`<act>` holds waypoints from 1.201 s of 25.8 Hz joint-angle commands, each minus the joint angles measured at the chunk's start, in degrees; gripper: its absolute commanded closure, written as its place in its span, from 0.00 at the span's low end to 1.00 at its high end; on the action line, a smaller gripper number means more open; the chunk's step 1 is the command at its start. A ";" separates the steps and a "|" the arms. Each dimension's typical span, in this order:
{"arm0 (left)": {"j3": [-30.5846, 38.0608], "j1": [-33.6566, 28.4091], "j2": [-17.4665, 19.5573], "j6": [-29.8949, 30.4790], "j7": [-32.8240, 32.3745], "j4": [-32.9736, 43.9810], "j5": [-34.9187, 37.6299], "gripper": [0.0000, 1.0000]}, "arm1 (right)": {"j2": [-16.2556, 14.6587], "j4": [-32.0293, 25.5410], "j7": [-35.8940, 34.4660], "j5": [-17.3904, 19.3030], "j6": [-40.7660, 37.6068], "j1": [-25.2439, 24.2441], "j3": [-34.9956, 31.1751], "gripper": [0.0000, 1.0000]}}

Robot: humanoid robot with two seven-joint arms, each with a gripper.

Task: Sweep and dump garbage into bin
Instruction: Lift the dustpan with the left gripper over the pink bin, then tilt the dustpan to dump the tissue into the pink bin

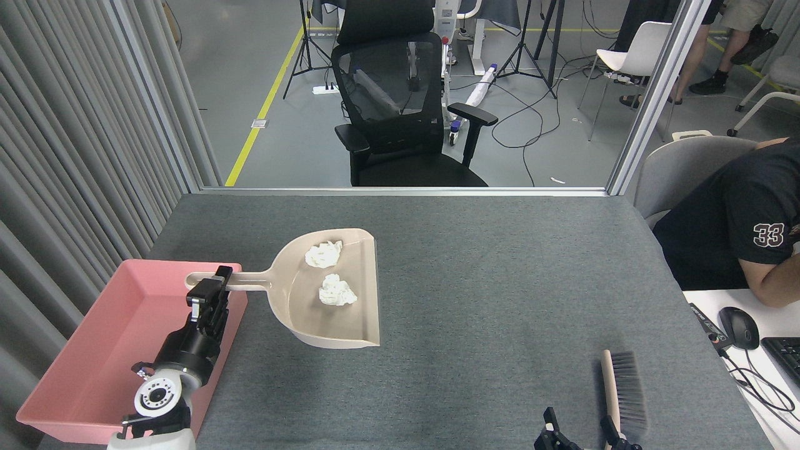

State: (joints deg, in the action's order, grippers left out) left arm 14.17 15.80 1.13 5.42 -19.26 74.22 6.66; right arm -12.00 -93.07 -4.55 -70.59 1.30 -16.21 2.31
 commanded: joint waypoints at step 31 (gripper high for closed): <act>13.43 -12.72 25.68 7.24 -2.18 -5.75 -14.65 0.81 | 0.14 1.67 1.29 -0.25 0.28 6.02 5.16 0.02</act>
State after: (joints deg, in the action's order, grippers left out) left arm 27.30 3.72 26.54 10.92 -21.51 68.57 -8.69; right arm -11.92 -91.47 -3.31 -70.83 1.62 -10.04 7.21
